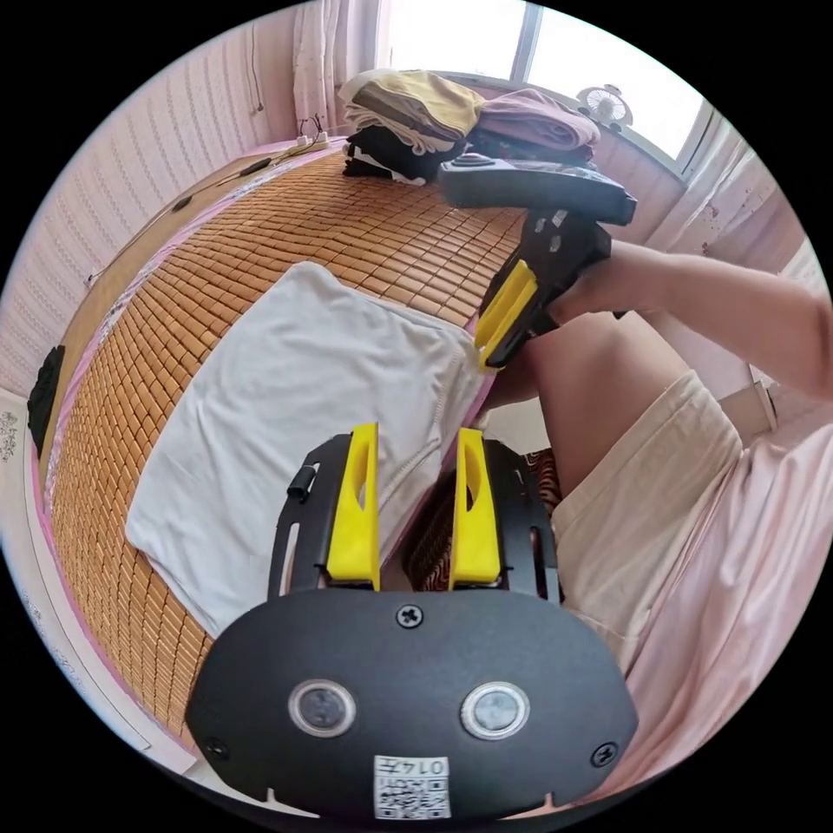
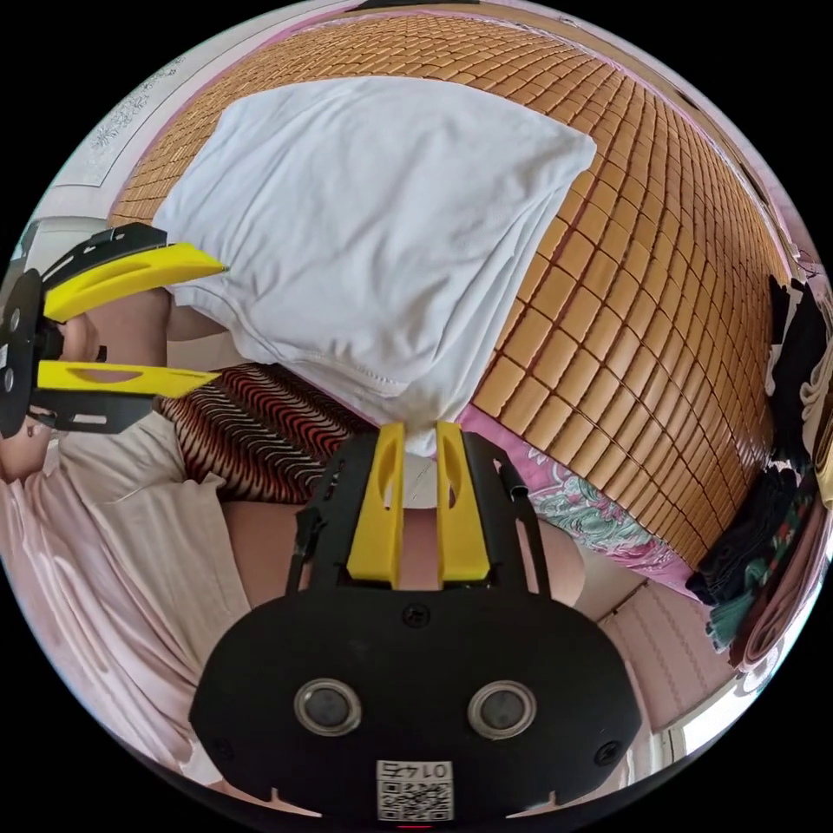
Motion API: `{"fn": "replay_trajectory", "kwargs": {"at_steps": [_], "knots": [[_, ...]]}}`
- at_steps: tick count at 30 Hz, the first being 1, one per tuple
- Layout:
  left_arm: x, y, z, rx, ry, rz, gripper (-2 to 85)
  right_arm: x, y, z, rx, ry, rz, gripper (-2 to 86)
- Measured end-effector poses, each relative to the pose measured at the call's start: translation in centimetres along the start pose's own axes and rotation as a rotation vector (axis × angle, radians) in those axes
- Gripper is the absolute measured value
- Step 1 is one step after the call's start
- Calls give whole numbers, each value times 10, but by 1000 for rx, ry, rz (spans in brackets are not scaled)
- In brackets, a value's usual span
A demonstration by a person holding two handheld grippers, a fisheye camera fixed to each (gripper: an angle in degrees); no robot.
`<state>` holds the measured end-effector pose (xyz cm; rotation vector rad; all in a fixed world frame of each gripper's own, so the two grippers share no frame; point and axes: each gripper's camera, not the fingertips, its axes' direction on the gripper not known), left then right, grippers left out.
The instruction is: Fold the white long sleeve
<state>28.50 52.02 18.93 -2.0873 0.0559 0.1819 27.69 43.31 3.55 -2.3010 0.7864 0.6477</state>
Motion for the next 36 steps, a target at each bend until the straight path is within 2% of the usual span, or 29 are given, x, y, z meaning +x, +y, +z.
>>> {"fn": "replay_trajectory", "kwargs": {"at_steps": [2, 8, 13, 16, 18, 20, 22, 25, 27, 31, 36], "knots": [[2, -5, 6, 5, 16, 9, 138, 12, 8, -2, 11, -8, 5, 23], [7, -17, 28, 8, 75, 45, 163, 64, 51, -27, 117, -196, 42, 9], [19, -33, 40, 53, 129, 104, 224, 110, 86, -46, 269, -425, 70, 9], [27, -50, 54, 28, 146, 126, 173, 130, 101, -52, 337, -504, 84, 14], [28, -56, 59, 8, 118, 96, 55, 146, 116, -59, 440, -520, 139, 22], [25, -55, 60, 0, 22, 68, 49, 172, 134, -63, 549, -568, 249, 40], [22, -50, 62, -2, 30, 74, 48, 213, 152, -49, 658, -645, 395, 101], [12, -40, 59, 9, 85, 31, 45, 251, 146, -12, 638, -745, 493, 151], [8, -32, 50, 39, 99, 20, 44, 260, 133, 10, 579, -841, 484, 152], [5, -20, 32, 76, 79, 32, 43, 274, 118, 26, 641, -980, 487, 135], [0, -1, 14, 100, 103, 43, 42, 303, 86, 27, 710, -1038, 499, 96]]}}
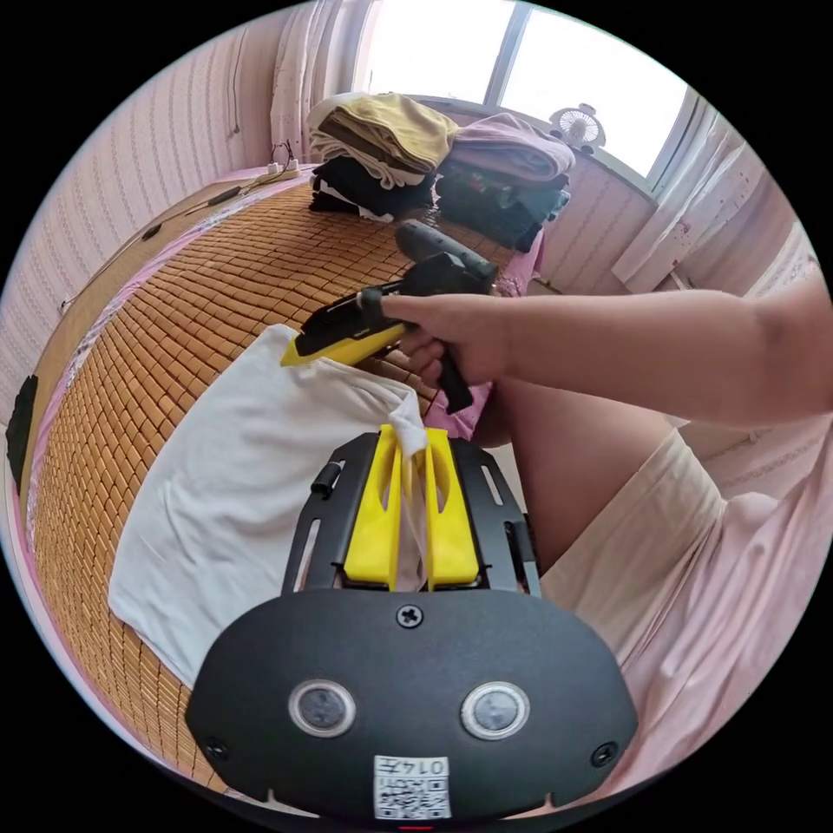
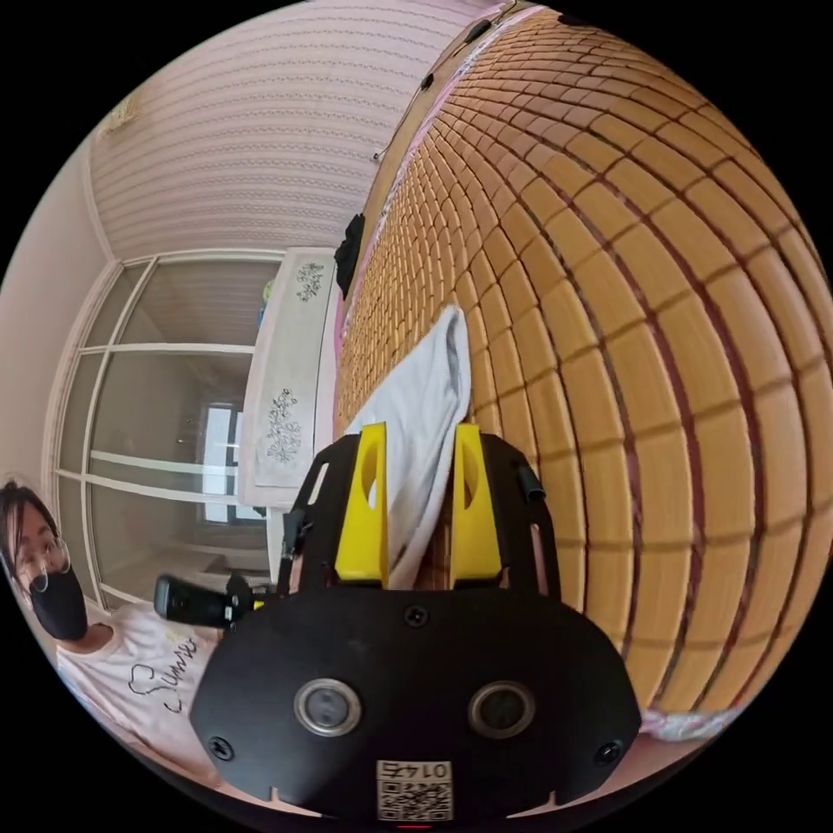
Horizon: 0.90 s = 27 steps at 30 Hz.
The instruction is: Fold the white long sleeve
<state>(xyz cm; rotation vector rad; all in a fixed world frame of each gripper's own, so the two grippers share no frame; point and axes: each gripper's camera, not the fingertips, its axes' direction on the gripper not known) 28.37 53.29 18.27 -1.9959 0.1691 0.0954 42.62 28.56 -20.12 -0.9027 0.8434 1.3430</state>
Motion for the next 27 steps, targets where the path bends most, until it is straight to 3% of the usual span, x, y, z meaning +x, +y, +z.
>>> {"fn": "replay_trajectory", "kwargs": {"at_steps": [6, 12, 19, 23, 27], "knots": [[-2, 14, -18, 16, -25, 44, 42, 21, -35, -11, 77, -101, 87, 22], [-3, 17, -30, 112, -19, 93, 41, -8, -36, -82, 151, -118, -64, 10], [16, -5, -31, 262, 100, 109, 42, -73, -21, -172, 236, 133, -195, 9], [-6, -2, -46, 349, 191, 44, 42, -111, -25, -153, 197, 197, -260, 9], [-56, 36, -68, 375, 216, -116, 42, -154, -39, -71, 114, 245, -323, 10]]}}
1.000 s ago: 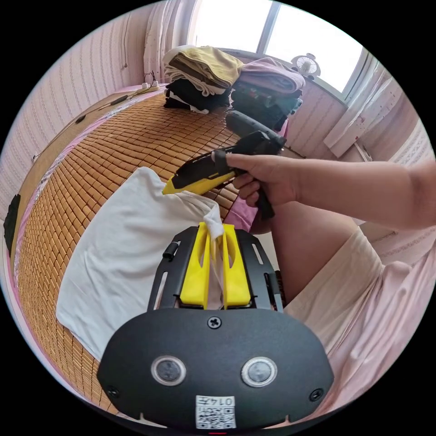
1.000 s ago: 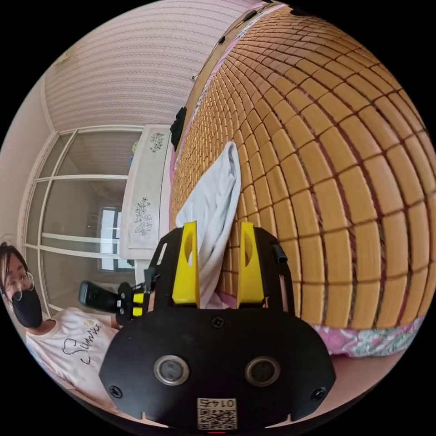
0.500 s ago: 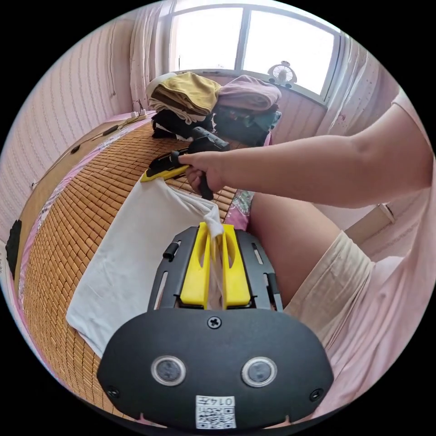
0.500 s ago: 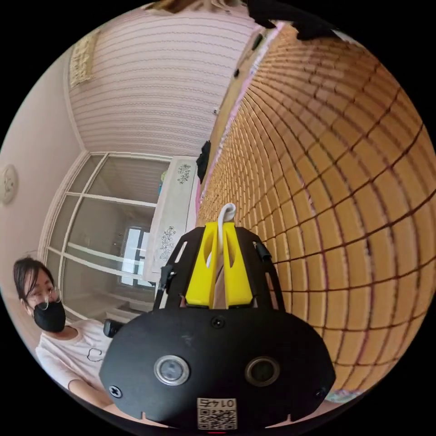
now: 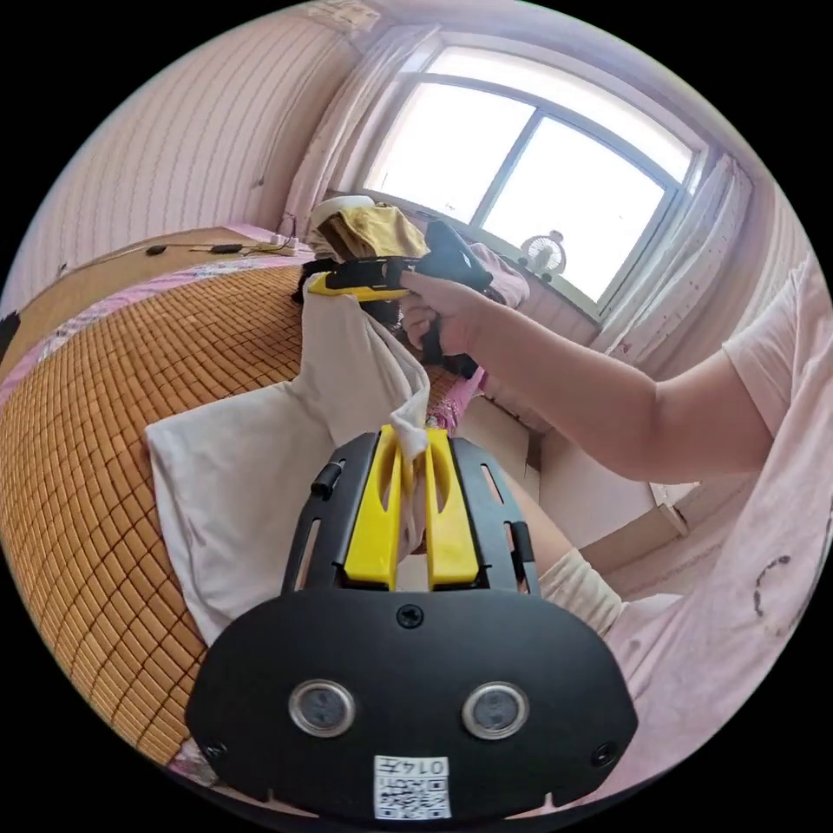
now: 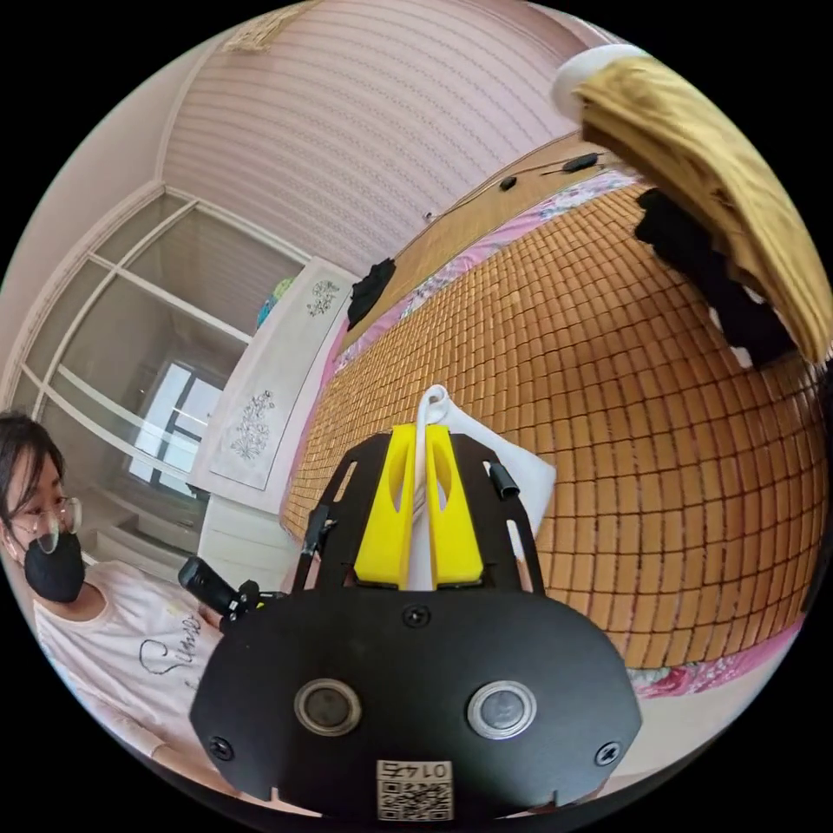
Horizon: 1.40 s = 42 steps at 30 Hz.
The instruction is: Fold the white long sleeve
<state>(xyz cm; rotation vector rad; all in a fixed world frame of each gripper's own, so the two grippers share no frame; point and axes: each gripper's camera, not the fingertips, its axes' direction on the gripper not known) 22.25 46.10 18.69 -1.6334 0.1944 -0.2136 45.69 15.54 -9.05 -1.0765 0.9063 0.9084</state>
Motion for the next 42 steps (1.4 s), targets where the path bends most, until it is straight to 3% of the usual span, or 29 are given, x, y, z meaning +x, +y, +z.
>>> {"fn": "replay_trajectory", "kwargs": {"at_steps": [10, 17, 24, 30, 36, 42], "knots": [[-124, 102, -57, -63, -174, -486, 44, -94, -18, 219, -271, 284, -80, 22], [-164, 130, -71, -90, -137, -584, 50, -137, -30, 220, -200, 118, -225, 26], [-185, 151, -90, -157, -142, -693, 35, -179, 3, 262, -538, 284, -469, 14], [-184, 145, -107, -149, -262, -666, 13, -222, 32, 311, -579, 360, -597, 5], [-170, 112, -89, -147, -266, -504, 31, -238, 21, 364, -636, 330, -512, 0], [-178, 101, -50, -246, -301, -463, 9, -271, 6, 330, -485, 286, -594, 15]]}}
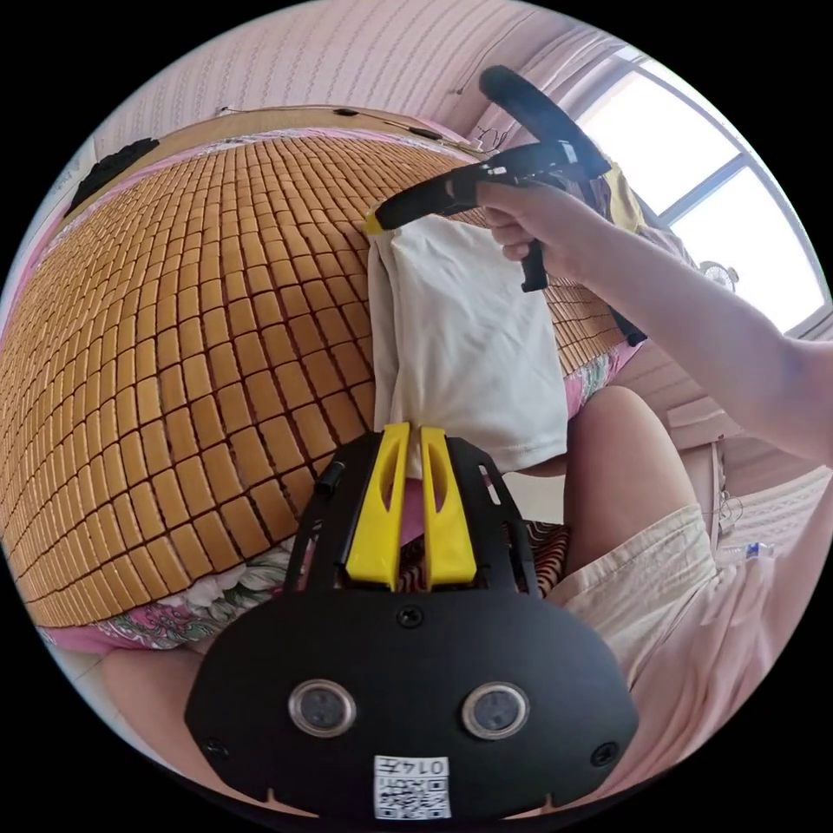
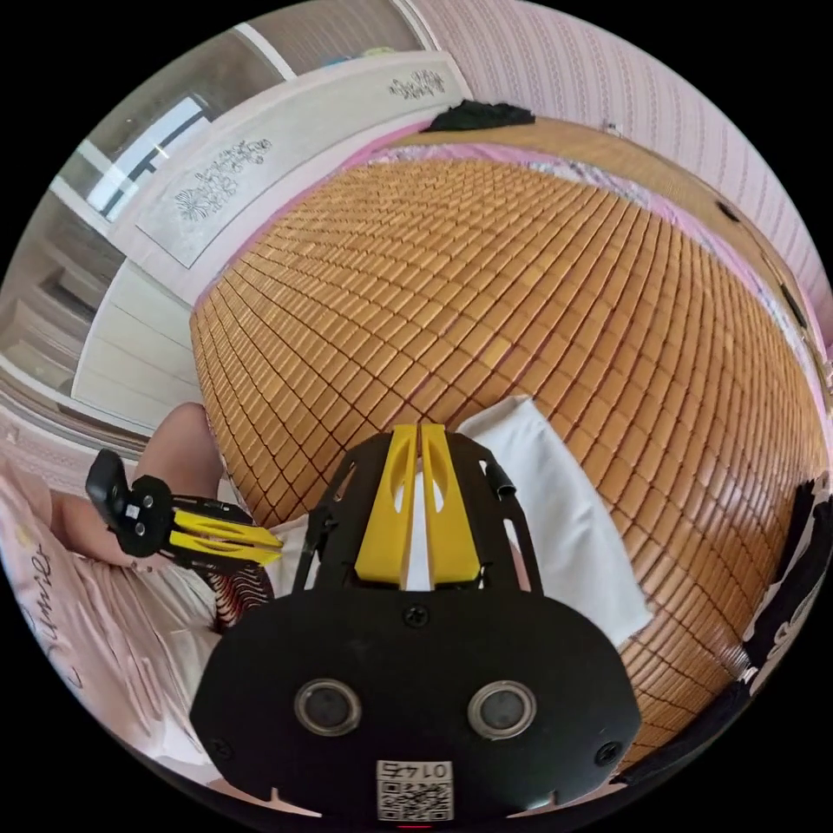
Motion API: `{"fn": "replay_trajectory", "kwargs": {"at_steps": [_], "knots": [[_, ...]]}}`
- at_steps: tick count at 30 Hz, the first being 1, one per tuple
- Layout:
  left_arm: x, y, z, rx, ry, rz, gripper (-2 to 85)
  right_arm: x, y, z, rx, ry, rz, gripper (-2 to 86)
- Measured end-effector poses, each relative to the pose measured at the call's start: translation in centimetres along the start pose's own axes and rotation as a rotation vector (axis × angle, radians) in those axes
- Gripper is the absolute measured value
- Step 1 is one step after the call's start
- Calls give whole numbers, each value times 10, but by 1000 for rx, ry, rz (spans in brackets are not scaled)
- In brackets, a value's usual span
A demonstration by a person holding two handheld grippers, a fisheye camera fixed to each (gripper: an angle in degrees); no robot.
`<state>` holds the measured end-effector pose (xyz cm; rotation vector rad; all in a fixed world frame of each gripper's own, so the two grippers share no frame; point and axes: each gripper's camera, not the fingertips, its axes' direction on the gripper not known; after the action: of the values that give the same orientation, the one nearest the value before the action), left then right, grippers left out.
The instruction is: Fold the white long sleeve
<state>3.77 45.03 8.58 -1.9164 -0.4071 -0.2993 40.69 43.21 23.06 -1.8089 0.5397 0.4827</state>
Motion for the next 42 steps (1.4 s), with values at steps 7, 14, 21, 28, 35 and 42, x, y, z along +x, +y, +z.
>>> {"fn": "replay_trajectory", "kwargs": {"at_steps": [7, 14, 21, 28, 35, 42], "knots": [[-4, 0, -23, 27, 31, -40, 57, 11, -18, -2, -150, 259, -150, 72], [2, -19, -42, 42, 10, -54, 121, 20, -27, 21, -262, 112, -102, 113], [20, -39, -16, -38, 80, -49, 125, -11, -7, 7, -255, 88, -164, 38], [56, -51, -13, -39, -40, 23, 21, -41, 54, -70, 1, 88, -125, 13], [99, -61, -47, 15, 7, 134, -9, -78, 174, -175, 360, 99, 0, 10], [192, -82, -124, 138, -12, 385, -10, -112, 300, -274, 652, 212, 175, 9]]}}
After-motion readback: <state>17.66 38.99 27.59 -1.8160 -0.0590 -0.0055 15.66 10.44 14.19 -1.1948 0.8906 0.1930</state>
